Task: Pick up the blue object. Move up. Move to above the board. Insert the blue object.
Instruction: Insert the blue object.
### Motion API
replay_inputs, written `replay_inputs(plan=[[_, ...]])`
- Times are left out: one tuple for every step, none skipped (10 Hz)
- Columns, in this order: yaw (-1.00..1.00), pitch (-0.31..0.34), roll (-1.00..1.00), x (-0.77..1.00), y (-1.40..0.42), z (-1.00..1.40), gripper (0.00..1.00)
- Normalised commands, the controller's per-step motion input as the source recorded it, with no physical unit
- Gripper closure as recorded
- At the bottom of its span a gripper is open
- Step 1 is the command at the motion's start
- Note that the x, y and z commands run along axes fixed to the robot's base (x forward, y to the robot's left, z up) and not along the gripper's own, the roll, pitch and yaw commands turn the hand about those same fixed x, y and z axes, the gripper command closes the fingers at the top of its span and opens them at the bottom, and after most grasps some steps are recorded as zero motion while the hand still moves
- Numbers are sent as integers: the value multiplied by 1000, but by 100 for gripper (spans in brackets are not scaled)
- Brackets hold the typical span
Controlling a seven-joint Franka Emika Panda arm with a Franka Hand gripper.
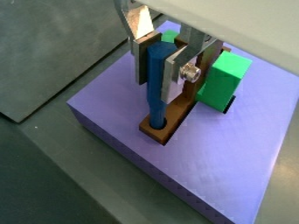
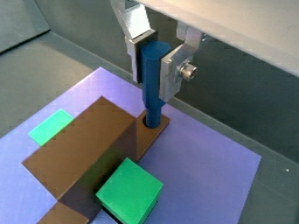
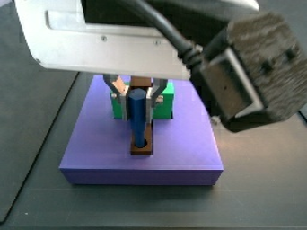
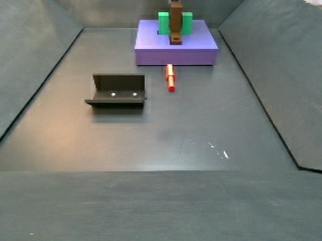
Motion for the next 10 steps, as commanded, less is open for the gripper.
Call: replay_inputs(plan=[[20, 0, 221, 0, -60, -380, 100], [17, 0, 289, 34, -26, -377, 100], [3, 0, 296, 91, -49, -386, 100], [0, 0, 274, 43, -69, -406, 100], [0, 0, 243, 29, -83, -411, 100], [0, 0, 180, 180, -134, -369, 100], [0, 0, 117, 237, -129, -360, 100], [0, 0, 97, 163, -66, -377, 100], [0, 21, 9, 0, 0, 0, 100], [0, 0, 0, 0, 0, 0, 100]])
